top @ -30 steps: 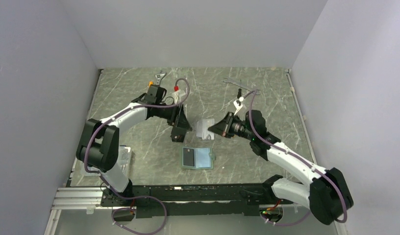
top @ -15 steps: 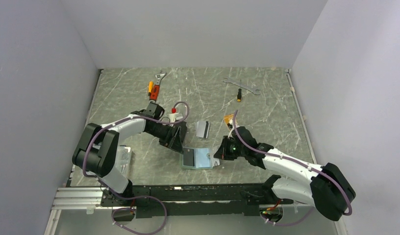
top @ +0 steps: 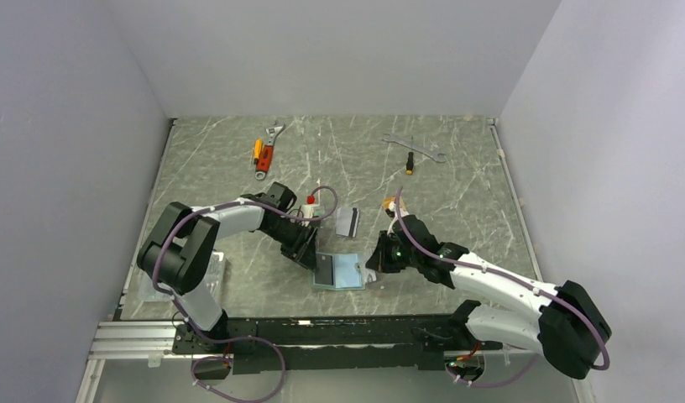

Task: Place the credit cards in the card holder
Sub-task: Turn over the card slot in the card holder.

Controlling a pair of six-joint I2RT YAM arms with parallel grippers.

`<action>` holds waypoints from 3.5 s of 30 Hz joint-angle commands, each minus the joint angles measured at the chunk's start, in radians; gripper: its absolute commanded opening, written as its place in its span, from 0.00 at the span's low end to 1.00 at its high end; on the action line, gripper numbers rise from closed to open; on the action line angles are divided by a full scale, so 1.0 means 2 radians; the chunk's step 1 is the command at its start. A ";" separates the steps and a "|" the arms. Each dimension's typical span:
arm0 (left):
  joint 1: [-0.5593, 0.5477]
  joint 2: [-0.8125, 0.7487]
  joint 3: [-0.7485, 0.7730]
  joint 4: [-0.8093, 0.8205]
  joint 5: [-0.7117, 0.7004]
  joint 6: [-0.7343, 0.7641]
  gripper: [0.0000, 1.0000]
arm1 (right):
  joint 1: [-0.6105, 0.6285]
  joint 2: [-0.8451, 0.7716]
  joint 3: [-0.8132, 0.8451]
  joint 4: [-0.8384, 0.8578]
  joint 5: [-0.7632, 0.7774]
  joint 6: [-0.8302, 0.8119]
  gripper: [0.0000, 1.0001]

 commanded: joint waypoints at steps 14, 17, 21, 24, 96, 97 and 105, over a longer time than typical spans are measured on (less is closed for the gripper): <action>0.000 0.013 0.024 -0.003 -0.025 0.014 0.27 | 0.068 0.117 0.103 -0.046 0.085 -0.008 0.00; 0.000 0.011 0.025 -0.006 -0.030 0.017 0.22 | 0.067 0.104 0.095 -0.063 0.098 -0.003 0.00; 0.001 0.005 0.025 -0.008 -0.041 0.021 0.20 | 0.061 0.079 0.079 -0.080 0.105 0.004 0.00; 0.002 0.005 0.026 -0.012 -0.047 0.024 0.18 | 0.052 0.064 0.072 -0.091 0.106 0.003 0.00; 0.028 0.023 0.041 -0.041 -0.038 0.046 0.27 | -0.046 0.039 -0.079 0.120 -0.127 0.014 0.00; 0.028 0.022 0.041 -0.039 -0.038 0.046 0.27 | -0.048 0.040 -0.080 0.123 -0.129 0.015 0.00; 0.028 0.022 0.040 -0.040 -0.035 0.048 0.26 | -0.049 0.074 -0.069 0.146 -0.142 0.012 0.00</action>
